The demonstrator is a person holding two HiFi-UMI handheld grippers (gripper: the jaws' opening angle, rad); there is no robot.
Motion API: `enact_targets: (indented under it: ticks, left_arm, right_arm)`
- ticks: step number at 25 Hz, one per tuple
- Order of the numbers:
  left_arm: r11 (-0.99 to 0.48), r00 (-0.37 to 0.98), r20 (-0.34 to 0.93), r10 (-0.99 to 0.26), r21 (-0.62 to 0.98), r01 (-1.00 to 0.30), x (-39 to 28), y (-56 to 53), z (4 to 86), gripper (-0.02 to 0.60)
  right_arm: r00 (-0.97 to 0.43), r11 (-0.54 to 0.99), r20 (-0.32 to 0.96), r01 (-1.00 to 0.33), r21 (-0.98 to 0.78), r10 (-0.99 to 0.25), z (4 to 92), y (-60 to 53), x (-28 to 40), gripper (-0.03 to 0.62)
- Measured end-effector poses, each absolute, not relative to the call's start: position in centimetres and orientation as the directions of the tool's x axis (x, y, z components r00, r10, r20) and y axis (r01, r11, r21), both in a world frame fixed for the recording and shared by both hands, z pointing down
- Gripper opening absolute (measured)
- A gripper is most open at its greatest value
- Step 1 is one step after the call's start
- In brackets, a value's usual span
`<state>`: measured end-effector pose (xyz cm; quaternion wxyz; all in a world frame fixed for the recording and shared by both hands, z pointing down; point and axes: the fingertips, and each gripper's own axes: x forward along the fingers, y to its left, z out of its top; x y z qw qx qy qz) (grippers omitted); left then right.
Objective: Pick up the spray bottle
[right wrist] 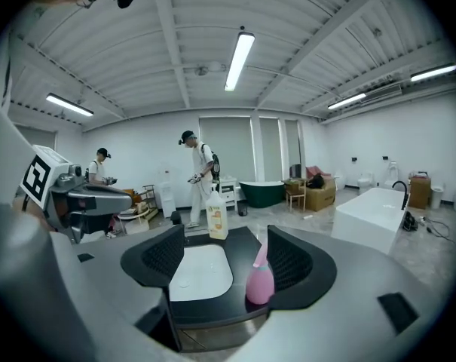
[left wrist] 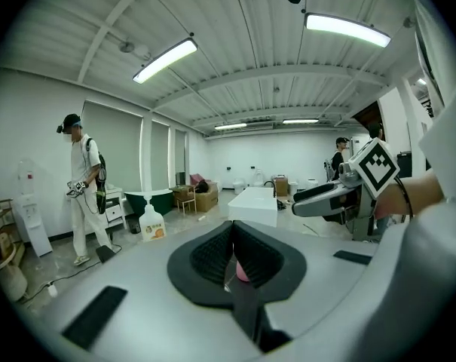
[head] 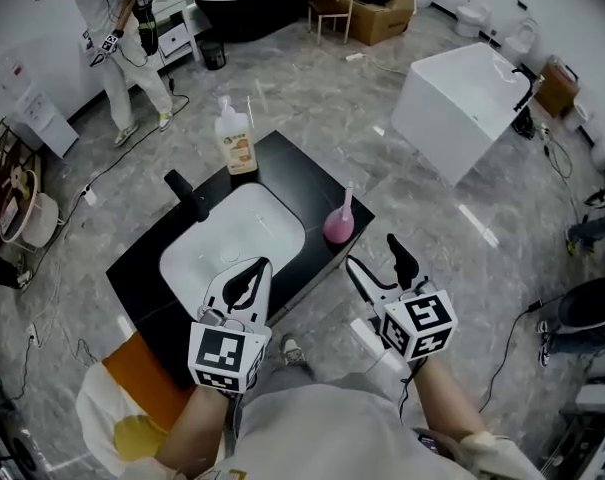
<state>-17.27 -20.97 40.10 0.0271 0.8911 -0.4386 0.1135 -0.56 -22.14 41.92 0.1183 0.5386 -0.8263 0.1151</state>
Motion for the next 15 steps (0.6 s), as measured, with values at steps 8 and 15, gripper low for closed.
enact_targets:
  ticks: [8, 15]
  left_arm:
    - [-0.661, 0.633, 0.297, -0.715, 0.007, -0.75, -15.5, -24.0, 43.5, 0.02]
    - [-0.596, 0.568, 0.337, -0.751, 0.026, -0.802, -15.0, -26.7, 46.2, 0.02]
  right_arm:
    - [-0.358, 0.343, 0.41, -0.933, -0.112, -0.839, 47.6, -26.1, -0.1, 0.35]
    - [-0.4, 0.379, 0.461, -0.914, -0.141, -0.792, 51.2, -29.8, 0.2, 0.35]
